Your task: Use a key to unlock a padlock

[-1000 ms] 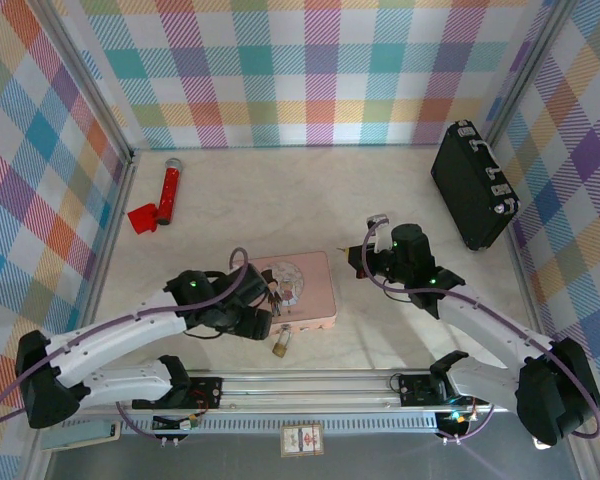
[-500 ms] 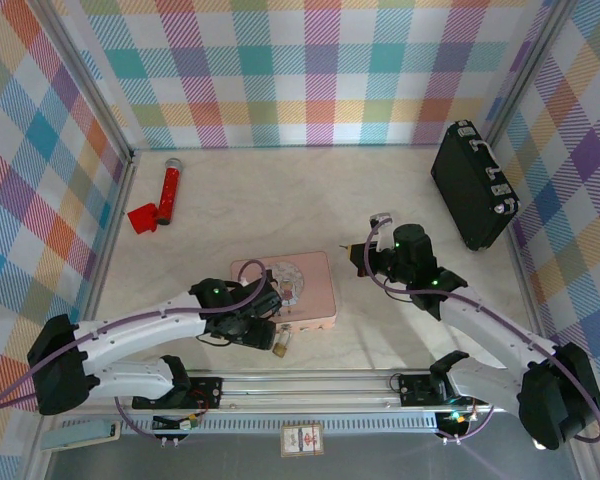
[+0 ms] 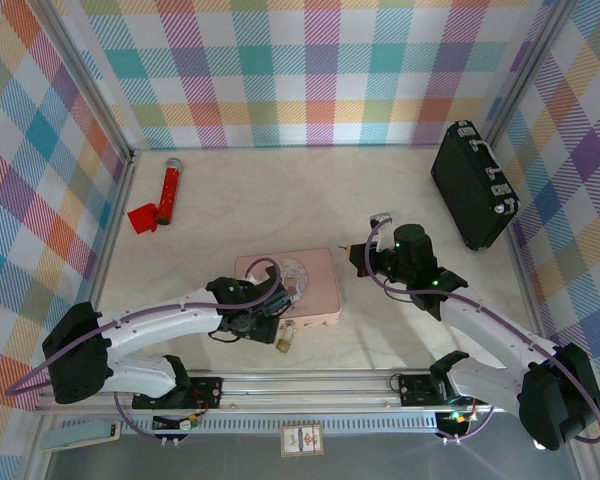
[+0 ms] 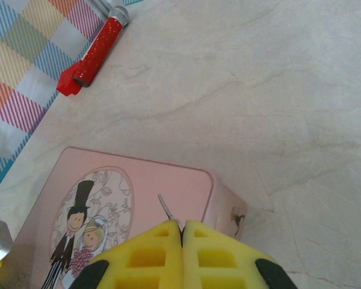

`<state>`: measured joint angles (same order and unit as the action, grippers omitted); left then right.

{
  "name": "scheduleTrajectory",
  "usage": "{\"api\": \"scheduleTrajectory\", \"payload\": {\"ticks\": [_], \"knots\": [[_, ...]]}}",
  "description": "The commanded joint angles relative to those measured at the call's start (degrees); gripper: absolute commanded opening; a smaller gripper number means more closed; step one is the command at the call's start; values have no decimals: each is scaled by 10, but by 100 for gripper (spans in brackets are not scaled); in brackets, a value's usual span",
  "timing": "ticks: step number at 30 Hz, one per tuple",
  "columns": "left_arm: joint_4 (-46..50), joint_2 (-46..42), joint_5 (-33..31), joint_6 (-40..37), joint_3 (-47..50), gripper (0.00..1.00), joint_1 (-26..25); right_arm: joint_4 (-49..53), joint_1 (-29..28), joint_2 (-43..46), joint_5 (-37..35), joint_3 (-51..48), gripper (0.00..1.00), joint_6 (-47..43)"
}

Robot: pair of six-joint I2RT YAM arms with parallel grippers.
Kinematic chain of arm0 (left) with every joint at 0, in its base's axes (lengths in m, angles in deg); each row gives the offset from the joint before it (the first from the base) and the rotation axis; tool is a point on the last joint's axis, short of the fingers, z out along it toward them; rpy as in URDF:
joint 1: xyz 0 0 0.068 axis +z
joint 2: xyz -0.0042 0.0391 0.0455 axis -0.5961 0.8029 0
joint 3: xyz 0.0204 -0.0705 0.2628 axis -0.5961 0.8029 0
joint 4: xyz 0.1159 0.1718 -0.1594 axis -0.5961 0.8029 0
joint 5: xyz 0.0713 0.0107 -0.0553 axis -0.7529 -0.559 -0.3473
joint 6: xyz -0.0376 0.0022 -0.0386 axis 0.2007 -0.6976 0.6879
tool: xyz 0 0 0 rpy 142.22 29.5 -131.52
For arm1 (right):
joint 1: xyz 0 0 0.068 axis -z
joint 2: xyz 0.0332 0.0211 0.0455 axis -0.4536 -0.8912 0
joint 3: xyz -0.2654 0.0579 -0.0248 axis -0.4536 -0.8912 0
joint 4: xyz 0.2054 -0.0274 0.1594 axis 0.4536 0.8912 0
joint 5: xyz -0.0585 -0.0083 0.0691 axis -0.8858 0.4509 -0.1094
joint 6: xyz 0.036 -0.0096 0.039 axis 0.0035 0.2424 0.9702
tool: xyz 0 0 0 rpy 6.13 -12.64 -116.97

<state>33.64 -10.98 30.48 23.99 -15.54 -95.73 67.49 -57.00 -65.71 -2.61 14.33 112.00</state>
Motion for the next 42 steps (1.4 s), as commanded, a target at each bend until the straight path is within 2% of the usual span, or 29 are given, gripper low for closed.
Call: {"api": "scheduleTrajectory", "payload": {"ticks": [1,7,16,22,28,34,42], "knots": [[-87,-1,-42,6,-2,81,4,-10,-1,-1,15,0,0,6],[-137,30,-67,16,-7,80,22,-11,-1,3,12,-6,0,12],[-217,130,-68,8,-49,80,65,25,-1,14,-40,-6,0,31],[-260,182,-88,-27,-84,79,114,32,-1,25,-44,-15,0,36],[-306,210,-66,-62,-95,78,152,41,-1,37,-43,-14,0,39],[-339,169,-61,-88,-51,80,156,38,-1,44,-52,-24,0,47],[-368,20,-60,-107,61,80,156,53,-3,35,-33,-8,0,49]]}}
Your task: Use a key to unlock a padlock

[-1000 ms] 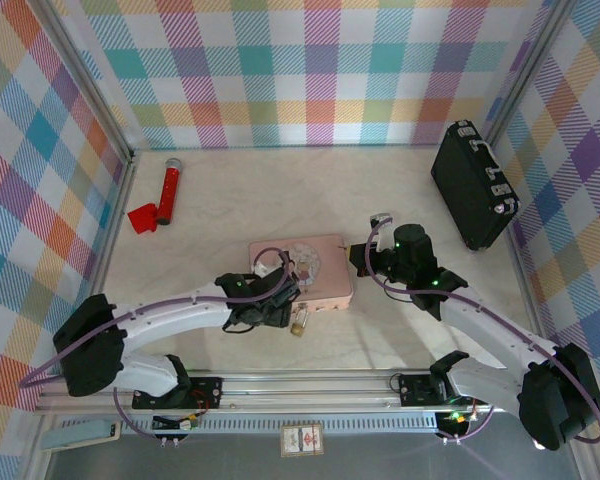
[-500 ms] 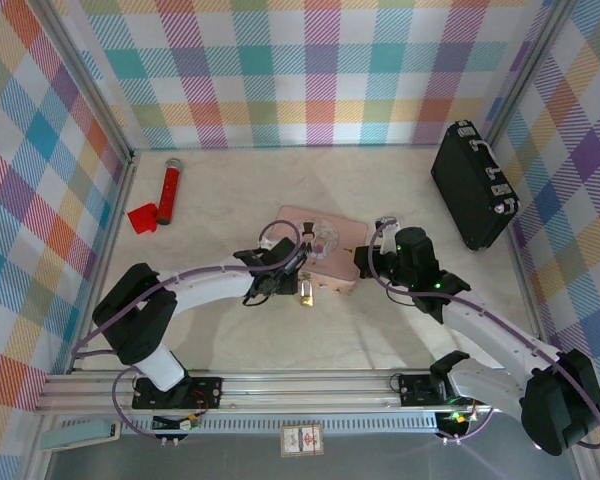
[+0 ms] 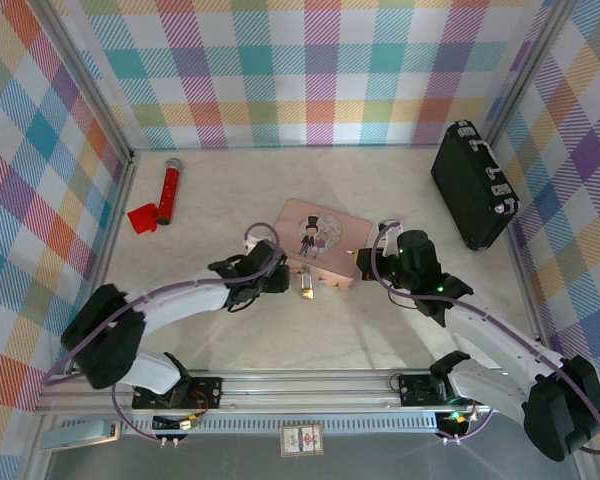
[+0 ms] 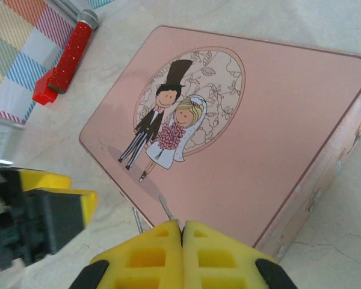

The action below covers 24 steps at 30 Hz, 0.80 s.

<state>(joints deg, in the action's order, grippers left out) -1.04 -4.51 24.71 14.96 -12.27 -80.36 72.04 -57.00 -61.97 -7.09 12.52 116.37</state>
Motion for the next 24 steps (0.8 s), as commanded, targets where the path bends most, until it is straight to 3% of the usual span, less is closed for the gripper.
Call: {"api": "scheduleTrajectory", "payload": {"ticks": [1,8,15,19,24], "knots": [[-21,-66,-1,-18,39,80,3,9,-4,-5,17,12,0,7],[-43,-217,29,-39,128,80,3,45,-54,-6,-2,29,0,23],[-135,-345,88,-37,236,80,8,48,-154,6,-39,4,0,85],[-193,-341,143,-38,258,79,9,31,-208,-13,-52,-15,0,112],[-279,-277,199,-33,264,76,9,-9,-221,-55,-42,-35,0,135]]}}
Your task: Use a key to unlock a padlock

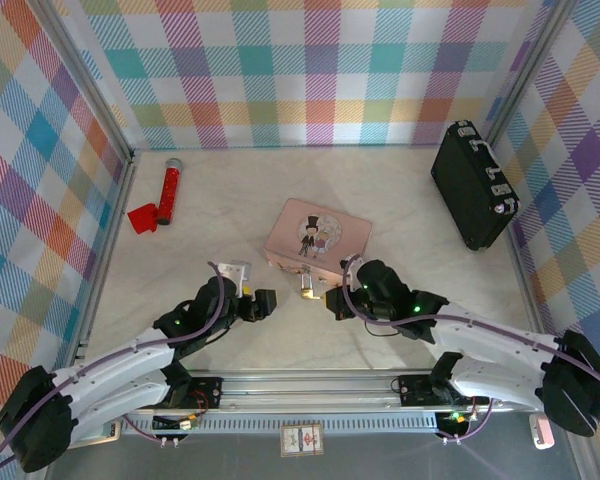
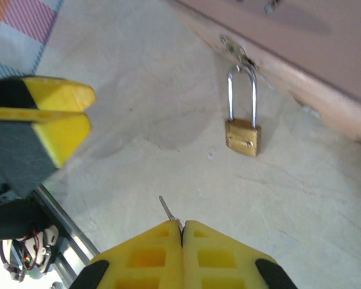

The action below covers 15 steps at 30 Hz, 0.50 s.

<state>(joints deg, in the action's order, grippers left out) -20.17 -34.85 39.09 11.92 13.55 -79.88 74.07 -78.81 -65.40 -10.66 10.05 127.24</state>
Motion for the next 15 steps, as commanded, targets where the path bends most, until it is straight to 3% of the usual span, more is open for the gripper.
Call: {"api": "scheduleTrajectory", "payload": {"ticks": [1,8,15], "knots": [[-101,45,65,-2,3,75,4,-30,-2,-32,-8,-8,0,27],[-223,196,126,15,-22,66,1,-46,8,-84,-36,2,0,0],[-351,306,139,44,-28,64,-13,-96,94,-118,13,-8,0,-41]]}}
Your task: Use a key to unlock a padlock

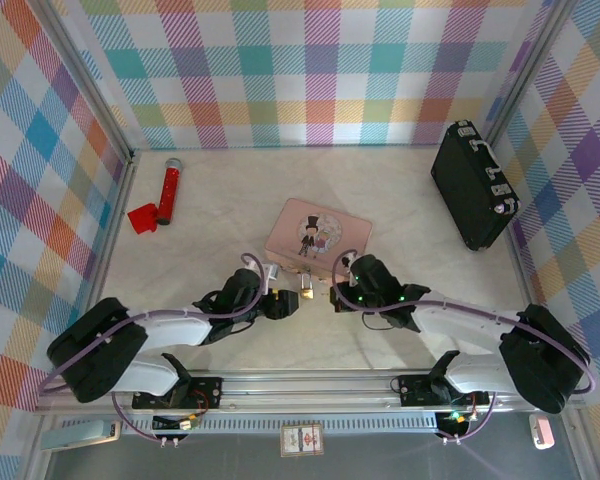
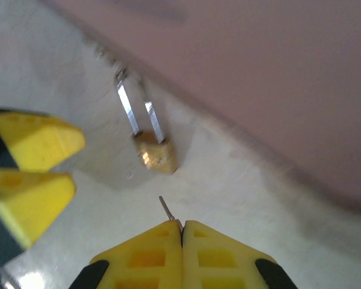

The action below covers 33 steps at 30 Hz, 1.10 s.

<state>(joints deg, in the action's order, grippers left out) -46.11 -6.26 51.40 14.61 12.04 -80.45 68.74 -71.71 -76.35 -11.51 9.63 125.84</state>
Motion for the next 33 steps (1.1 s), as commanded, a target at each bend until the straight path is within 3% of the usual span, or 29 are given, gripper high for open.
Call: {"api": "scheduleTrajectory", "payload": {"ticks": [1,9,16,33], "knots": [[-101,30,13,19,-14,64,-10,-48,29,-13,29,-3,0,-32],[-214,111,-29,52,4,62,-16,-89,76,-49,66,4,0,-68],[-292,184,-29,75,-9,56,-17,-115,129,-79,109,21,0,-95],[-184,202,-68,-15,-72,56,-22,-109,138,32,140,-36,0,-63]]}}
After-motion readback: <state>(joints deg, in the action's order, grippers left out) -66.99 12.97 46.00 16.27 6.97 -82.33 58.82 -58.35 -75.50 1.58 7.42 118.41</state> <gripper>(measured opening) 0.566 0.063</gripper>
